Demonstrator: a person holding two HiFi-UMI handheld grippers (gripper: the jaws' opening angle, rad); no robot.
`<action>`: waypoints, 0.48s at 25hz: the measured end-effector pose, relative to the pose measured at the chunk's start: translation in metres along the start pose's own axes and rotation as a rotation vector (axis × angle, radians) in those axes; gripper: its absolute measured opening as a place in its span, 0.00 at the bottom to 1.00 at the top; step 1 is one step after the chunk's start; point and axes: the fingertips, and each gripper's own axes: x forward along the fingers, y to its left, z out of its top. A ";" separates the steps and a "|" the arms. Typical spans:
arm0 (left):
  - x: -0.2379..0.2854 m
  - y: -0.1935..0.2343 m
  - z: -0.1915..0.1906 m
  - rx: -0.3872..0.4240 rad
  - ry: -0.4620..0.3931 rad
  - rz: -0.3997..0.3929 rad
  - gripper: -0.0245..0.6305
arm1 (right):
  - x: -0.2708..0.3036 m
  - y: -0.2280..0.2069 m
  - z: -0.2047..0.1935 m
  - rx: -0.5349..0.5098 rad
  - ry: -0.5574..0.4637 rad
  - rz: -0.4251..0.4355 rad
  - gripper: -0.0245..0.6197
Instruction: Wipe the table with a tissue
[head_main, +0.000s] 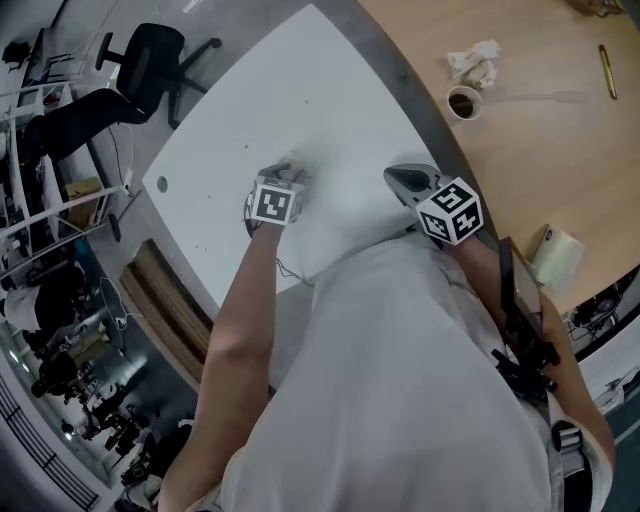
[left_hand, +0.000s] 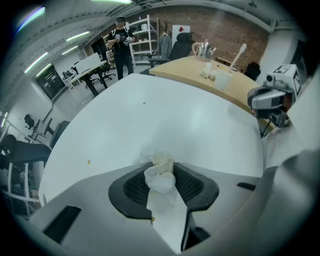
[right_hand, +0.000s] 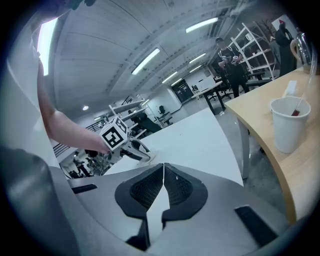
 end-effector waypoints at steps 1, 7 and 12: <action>0.002 -0.001 -0.002 0.016 0.013 0.008 0.23 | 0.000 0.000 0.002 0.005 -0.004 -0.001 0.07; 0.002 -0.005 -0.001 0.060 0.032 0.031 0.23 | 0.003 0.001 0.007 0.027 -0.019 0.006 0.07; 0.003 -0.009 -0.001 0.119 0.062 0.043 0.23 | 0.009 0.009 0.004 0.029 -0.007 0.028 0.07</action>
